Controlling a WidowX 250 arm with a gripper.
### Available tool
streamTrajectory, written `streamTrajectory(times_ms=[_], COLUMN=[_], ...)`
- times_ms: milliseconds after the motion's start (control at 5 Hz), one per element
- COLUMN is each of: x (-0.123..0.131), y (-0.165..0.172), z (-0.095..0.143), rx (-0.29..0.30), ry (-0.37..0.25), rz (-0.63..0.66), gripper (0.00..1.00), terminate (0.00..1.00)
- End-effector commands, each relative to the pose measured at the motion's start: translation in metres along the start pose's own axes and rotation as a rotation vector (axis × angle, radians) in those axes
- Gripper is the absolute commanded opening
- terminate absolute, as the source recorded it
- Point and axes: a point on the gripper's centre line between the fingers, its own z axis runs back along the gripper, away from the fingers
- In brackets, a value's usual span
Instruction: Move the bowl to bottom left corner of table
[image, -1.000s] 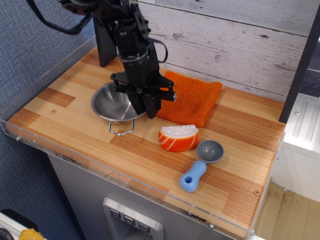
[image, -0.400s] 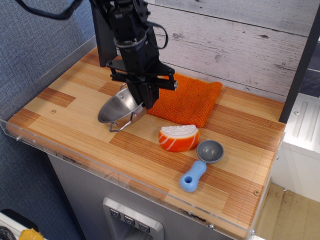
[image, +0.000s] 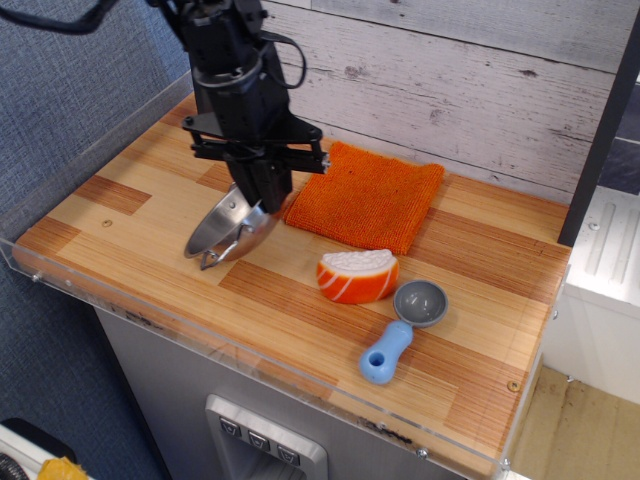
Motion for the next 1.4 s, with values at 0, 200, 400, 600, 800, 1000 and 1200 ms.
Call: streamTrajectory(times_ms=[0, 200, 400, 600, 800, 1000, 1200], x=[0.019, 0.019, 0.017, 0.012, 0.008, 0.002, -0.001], y=[0.042, 0.069, 0.084, 0.087, 0.076, 0.071, 0.076], z=[0.013, 0.018, 0.017, 0.013, -0.009, -0.031, -0.027], rx=[0.058, 0.072, 0.067, 0.065, 0.019, -0.005, -0.017], ry=[-0.049, -0.058, -0.051, -0.036, 0.009, 0.066, 0.040], rz=[0.011, 0.060, 0.087, 0.086, 0.056, 0.044, 0.045], gripper=[0.00, 0.00, 0.00, 0.00, 0.00, 0.00, 0.00], terminate=[0.00, 0.00, 0.00, 0.00, 0.00, 0.00, 0.00])
